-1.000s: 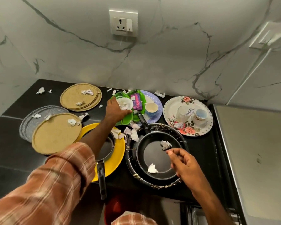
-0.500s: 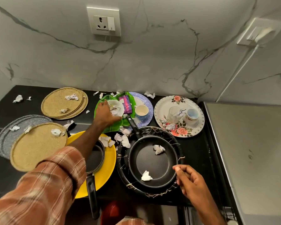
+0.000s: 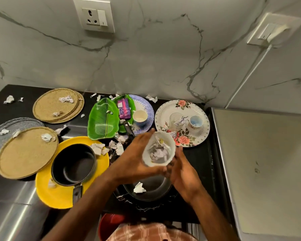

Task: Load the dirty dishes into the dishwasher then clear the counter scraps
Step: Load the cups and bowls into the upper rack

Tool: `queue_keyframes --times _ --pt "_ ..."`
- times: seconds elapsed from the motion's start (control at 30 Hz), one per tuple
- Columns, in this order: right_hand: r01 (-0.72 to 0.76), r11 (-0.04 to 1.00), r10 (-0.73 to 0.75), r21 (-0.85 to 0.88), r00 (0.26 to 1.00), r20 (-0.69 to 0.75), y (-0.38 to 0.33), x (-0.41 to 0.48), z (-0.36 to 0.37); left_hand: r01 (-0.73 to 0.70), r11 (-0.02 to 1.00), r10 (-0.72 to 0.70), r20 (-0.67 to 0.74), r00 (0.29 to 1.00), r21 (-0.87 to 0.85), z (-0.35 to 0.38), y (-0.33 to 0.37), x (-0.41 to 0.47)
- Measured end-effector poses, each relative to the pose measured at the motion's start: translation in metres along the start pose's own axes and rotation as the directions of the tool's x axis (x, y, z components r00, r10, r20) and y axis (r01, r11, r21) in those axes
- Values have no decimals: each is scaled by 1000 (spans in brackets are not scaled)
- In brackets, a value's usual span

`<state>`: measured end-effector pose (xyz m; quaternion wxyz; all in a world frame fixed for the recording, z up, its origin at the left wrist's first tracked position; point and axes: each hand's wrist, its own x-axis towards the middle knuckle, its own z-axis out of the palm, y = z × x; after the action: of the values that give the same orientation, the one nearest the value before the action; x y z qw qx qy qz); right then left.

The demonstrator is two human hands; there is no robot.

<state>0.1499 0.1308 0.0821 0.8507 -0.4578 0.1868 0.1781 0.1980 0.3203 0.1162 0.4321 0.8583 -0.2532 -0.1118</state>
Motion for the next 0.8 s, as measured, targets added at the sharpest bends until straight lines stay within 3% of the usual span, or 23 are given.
queue_keyframes --times 0.1,0.23,0.33,0.53,0.8 --pt "-51 990 52 130 999 -3 -8 7 -1 17 1000 -17 4 1000 -11 12 7 3" --pt "-34 990 40 140 998 -41 -12 13 -13 48 994 -46 -23 999 99 19 8 7" --pt "-21 995 28 99 997 -67 -16 17 -21 17 994 -13 -28 1000 112 25 17 12" --pt "-5 1000 5 4 1000 -16 -25 24 -28 -18 989 4 98 995 144 50 7 26" --pt "44 987 -34 -157 998 61 -36 50 -35 -117 937 136 -36 990 330 51 -7 38"
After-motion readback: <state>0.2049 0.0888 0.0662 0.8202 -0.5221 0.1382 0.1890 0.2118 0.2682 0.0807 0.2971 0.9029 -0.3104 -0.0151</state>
